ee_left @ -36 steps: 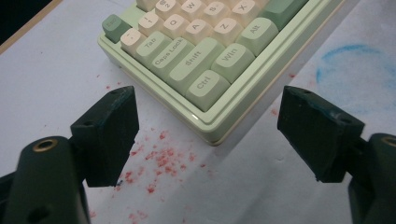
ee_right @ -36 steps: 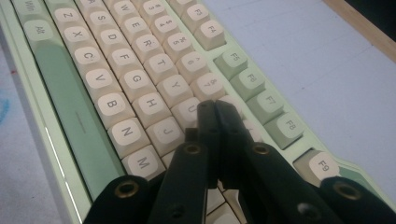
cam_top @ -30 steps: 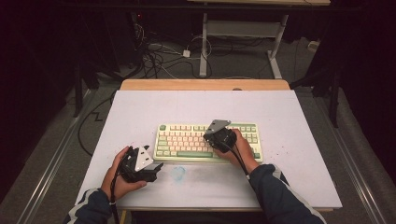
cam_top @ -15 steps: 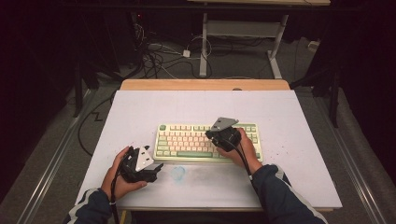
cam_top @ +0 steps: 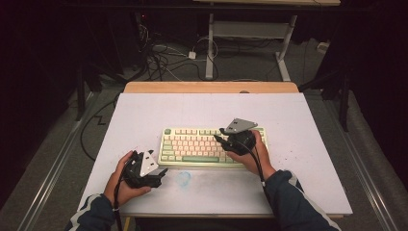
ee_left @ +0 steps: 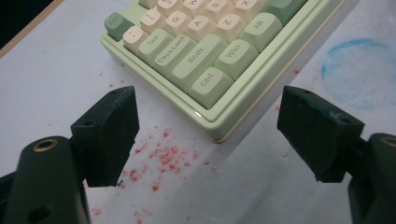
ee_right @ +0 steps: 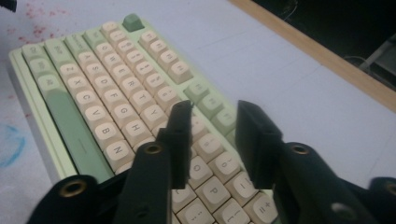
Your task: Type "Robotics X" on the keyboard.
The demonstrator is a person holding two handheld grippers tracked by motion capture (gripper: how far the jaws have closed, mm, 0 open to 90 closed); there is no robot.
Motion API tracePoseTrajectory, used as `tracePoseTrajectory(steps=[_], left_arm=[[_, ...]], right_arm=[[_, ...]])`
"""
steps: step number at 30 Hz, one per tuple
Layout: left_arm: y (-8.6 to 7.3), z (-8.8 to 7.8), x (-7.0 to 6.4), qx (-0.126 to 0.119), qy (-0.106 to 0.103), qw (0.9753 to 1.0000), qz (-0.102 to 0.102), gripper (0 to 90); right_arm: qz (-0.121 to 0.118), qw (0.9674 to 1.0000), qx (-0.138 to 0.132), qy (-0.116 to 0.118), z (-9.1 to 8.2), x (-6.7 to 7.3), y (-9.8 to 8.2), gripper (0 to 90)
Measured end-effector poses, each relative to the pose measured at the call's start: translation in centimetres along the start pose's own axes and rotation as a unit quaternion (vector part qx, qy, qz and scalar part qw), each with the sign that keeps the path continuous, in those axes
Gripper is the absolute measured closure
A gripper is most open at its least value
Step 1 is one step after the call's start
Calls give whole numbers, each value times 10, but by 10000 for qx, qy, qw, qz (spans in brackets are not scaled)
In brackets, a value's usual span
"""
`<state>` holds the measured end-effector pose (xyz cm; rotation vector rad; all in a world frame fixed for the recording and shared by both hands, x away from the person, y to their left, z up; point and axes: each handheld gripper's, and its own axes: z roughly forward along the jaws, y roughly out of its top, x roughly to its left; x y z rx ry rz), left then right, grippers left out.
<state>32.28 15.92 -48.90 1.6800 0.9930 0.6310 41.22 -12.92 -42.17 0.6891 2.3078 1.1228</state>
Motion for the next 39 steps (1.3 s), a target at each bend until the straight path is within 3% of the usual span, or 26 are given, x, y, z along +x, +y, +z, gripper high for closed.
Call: tracePoseTrajectory(steps=[2,4,7,12,29,39], left_arm=[[0,0,0,-2,10,10000,6,196],[0,0,0,-10,23,10000,11,197],[1,-1,-1,-28,27,10000,10,199],[0,0,0,-6,35,10000,14,199],[1,1,2,-10,142,9999,26,201],[3,0,1,-8,137,9999,44,230]], right_arm=[[4,9999,-150,68,-4,-1,-2,598],[-32,9998,-175,-82,-7,0,-2,537],[-39,9995,-288,-75,-11,1,-3,476],[-114,9986,-432,-291,-20,3,-4,375],[-1,9948,-647,-783,-56,-4,-25,284],[-190,9916,-519,-1173,-78,-1,-48,267]])
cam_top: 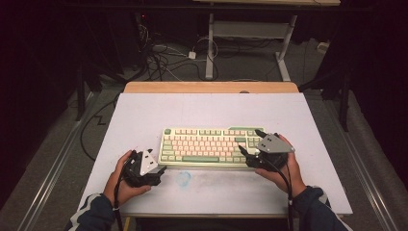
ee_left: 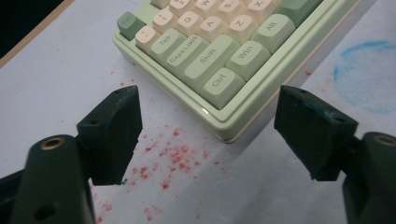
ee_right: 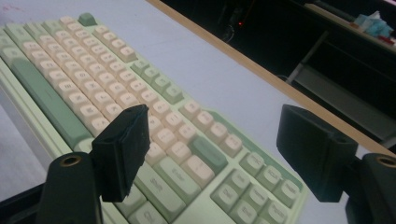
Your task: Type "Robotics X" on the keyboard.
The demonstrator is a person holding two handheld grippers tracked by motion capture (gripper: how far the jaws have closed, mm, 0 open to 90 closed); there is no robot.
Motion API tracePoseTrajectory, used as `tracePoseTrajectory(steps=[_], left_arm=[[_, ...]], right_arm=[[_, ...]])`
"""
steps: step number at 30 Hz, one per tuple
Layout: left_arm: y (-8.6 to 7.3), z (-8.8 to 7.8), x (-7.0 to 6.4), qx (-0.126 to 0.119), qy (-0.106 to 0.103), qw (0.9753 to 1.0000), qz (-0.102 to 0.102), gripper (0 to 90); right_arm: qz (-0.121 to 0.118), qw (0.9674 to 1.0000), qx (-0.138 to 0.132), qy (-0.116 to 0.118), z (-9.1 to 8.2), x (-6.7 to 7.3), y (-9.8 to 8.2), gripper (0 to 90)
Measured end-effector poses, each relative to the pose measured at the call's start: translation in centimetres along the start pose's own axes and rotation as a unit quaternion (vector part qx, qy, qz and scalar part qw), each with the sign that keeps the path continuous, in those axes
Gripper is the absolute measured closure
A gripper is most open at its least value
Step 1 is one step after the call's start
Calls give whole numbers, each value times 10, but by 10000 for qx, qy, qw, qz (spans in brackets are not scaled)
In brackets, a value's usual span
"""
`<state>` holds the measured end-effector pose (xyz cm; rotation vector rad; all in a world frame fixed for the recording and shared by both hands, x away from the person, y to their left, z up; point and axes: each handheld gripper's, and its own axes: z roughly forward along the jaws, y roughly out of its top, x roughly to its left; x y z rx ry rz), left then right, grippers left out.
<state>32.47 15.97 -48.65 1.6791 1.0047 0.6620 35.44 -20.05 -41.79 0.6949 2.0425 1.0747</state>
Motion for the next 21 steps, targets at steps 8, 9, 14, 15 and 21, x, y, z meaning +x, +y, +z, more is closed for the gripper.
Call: tracePoseTrajectory(steps=[8,9,14,15,21], left_arm=[[4,-1,2,-99,2,9999,-66,268],[5,-1,2,-98,-6,9999,-67,276],[8,-4,3,-129,-35,9998,-113,332],[8,-4,3,-153,-24,9998,-135,353],[14,-7,5,-166,-149,9992,-336,489]], right_arm=[[74,9999,-55,-89,-20,0,-16,267],[74,9999,-52,-94,-22,0,-18,267],[58,9998,-47,-157,-32,0,-28,267],[67,9999,-25,-141,-33,-1,-30,267],[111,9997,41,-224,-44,-2,-42,268]])
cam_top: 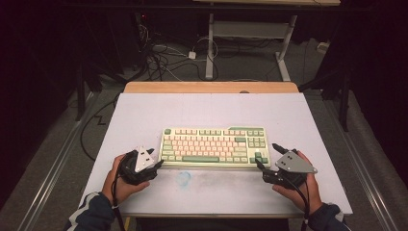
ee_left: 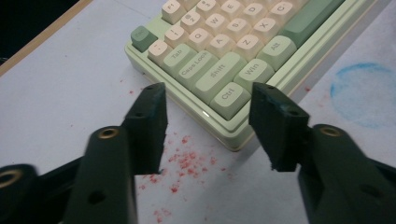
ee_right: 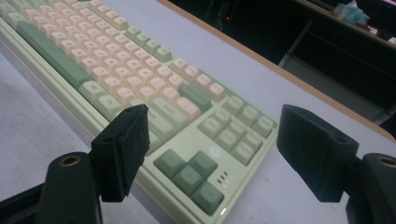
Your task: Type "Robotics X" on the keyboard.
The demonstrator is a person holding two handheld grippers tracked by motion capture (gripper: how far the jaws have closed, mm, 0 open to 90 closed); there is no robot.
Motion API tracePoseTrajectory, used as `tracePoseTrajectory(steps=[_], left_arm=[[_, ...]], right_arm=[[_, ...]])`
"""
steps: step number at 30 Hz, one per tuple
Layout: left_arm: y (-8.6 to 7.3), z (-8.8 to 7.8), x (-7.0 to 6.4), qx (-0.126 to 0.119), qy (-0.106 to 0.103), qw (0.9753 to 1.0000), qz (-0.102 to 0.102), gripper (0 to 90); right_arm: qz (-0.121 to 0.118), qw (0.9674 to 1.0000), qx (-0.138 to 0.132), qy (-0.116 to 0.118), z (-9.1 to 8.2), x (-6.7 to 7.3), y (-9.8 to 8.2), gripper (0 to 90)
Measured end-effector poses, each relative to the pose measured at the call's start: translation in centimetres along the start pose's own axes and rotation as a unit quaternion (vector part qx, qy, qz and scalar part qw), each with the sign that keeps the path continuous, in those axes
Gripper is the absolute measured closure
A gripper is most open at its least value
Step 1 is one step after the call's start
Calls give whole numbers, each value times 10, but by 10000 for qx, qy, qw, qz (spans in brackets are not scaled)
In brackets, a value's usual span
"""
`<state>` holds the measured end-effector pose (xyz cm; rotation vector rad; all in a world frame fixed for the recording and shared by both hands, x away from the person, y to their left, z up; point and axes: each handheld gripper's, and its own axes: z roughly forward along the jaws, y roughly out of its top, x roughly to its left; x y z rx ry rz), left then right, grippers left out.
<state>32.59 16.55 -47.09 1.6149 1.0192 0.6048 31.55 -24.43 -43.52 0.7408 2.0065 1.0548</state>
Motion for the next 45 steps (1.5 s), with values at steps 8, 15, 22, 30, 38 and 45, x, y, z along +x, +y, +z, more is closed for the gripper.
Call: tracePoseTrajectory(steps=[8,15,22,30,38,45], left_arm=[[10,-3,4,20,-209,9996,-194,787],[17,0,2,167,-473,9984,-265,872],[25,10,-1,210,-574,9973,-397,871],[29,27,-11,378,-570,9970,-351,872],[34,48,-25,500,-773,9954,-250,873],[33,61,-38,572,-909,9941,-157,872]], right_arm=[[8,9998,182,-71,-11,-3,-14,267],[31,9997,228,-76,-11,-5,-16,268],[2,9996,273,-31,-8,-3,-17,269],[5,9993,375,-13,-4,-3,-18,273],[12,9990,444,-12,-2,-3,-19,276],[-29,9986,521,5,-1,-2,-21,276]])
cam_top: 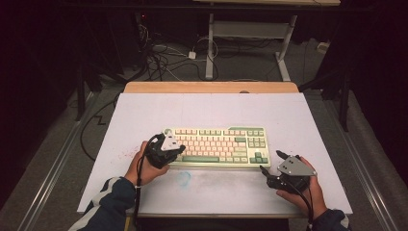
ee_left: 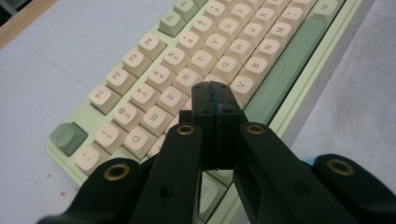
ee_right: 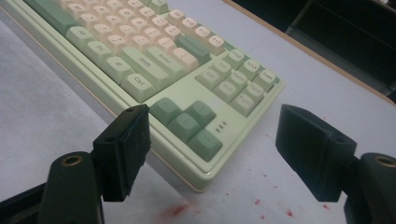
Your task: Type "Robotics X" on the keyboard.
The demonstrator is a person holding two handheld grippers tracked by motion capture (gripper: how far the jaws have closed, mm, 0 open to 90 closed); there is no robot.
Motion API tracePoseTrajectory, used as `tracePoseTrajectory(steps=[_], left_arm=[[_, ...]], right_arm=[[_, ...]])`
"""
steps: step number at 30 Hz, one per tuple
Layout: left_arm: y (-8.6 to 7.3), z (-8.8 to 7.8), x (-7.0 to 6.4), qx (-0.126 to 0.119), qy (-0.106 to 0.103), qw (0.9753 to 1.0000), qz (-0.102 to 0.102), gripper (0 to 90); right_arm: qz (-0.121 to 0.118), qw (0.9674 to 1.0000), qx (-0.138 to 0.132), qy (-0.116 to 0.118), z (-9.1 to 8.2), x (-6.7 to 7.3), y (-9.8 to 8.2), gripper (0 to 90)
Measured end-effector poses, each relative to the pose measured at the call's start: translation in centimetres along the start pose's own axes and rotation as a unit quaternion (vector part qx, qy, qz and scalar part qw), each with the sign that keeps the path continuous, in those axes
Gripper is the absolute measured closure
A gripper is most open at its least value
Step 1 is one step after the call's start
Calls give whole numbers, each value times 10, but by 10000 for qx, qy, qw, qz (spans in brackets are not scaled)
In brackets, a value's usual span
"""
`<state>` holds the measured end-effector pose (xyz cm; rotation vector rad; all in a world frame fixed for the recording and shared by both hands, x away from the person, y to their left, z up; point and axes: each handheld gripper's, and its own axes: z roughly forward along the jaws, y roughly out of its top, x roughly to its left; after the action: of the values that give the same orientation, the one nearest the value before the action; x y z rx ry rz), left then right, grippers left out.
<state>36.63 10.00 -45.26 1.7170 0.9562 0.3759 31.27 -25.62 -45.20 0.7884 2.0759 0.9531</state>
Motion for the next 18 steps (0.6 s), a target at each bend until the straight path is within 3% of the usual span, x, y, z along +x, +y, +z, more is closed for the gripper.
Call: tracePoseTrajectory(steps=[18], left_arm=[[-7,26,-9,362,-29,9991,232,872]], right_arm=[[-29,9999,102,53,3,1,-2,279]])
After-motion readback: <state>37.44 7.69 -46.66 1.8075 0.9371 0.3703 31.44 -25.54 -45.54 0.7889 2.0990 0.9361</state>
